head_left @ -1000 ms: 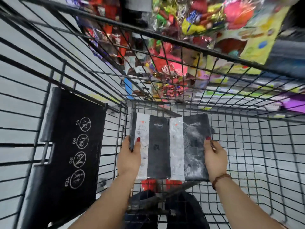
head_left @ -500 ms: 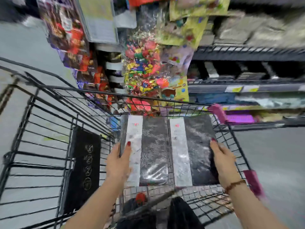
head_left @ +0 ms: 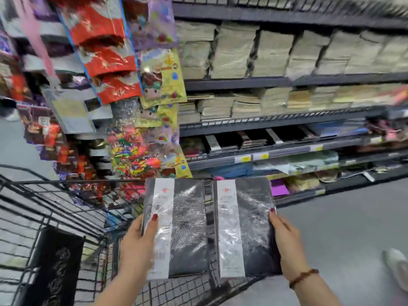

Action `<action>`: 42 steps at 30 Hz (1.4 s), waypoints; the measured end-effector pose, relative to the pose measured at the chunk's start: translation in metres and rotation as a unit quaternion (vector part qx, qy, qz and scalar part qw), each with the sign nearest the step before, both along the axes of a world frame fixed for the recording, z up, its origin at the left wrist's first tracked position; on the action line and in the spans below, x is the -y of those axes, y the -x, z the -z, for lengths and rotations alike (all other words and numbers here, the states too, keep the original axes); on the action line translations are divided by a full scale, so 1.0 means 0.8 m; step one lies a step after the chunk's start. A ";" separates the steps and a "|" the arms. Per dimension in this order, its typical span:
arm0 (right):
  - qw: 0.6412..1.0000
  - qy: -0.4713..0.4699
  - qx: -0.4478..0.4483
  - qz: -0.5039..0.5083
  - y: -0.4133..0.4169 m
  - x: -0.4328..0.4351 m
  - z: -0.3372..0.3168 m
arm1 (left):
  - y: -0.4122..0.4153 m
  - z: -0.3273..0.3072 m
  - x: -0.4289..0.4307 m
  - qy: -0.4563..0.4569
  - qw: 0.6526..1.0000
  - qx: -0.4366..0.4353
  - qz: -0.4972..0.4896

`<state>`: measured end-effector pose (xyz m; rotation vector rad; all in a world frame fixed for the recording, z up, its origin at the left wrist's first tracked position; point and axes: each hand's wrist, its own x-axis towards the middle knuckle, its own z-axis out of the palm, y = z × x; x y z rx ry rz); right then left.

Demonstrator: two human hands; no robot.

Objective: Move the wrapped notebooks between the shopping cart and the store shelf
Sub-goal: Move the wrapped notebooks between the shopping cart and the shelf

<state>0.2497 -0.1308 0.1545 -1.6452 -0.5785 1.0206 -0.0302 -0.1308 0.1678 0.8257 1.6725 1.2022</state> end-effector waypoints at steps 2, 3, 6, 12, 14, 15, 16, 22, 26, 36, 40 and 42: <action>1.000 -0.005 -0.024 0.003 -0.037 0.008 -0.007 | -0.035 -0.006 0.014 -0.007 1.000 0.015 0.006; 0.999 -0.006 -0.037 0.005 -0.055 0.012 -0.009 | -0.051 -0.007 0.020 -0.010 1.000 0.018 0.009; 0.998 0.002 -0.055 0.004 -0.106 0.020 -0.016 | -0.102 -0.012 0.034 -0.010 1.000 0.024 0.004; 0.997 0.010 -0.070 0.000 -0.179 0.017 -0.019 | -0.177 -0.013 0.037 0.012 0.998 0.066 -0.004; 0.997 0.014 -0.077 0.000 -0.191 0.009 -0.017 | -0.192 -0.014 0.030 0.015 0.998 0.061 0.000; 0.997 0.018 -0.077 -0.002 -0.197 0.003 -0.016 | -0.198 -0.012 0.023 0.014 0.998 0.058 -0.002; 0.997 0.020 -0.077 -0.005 -0.201 -0.004 -0.015 | -0.204 -0.011 0.015 0.015 0.998 0.053 -0.006; 0.998 0.024 -0.047 -0.034 -0.215 -0.075 -0.011 | -0.222 0.011 -0.061 0.008 0.998 0.053 -0.025; 0.997 0.033 -0.035 -0.053 -0.222 -0.131 -0.007 | -0.231 0.022 -0.111 0.018 0.995 0.086 -0.037; 0.989 0.056 -0.042 -0.126 -0.225 -0.260 0.008 | -0.236 0.053 -0.186 0.071 0.987 0.098 -0.102; 0.980 0.086 -0.060 -0.171 -0.228 -0.329 0.032 | -0.253 0.059 -0.214 0.072 0.977 0.117 -0.163; 0.972 0.115 -0.063 -0.194 -0.231 -0.363 0.045 | -0.264 0.065 -0.229 0.072 0.971 0.121 -0.195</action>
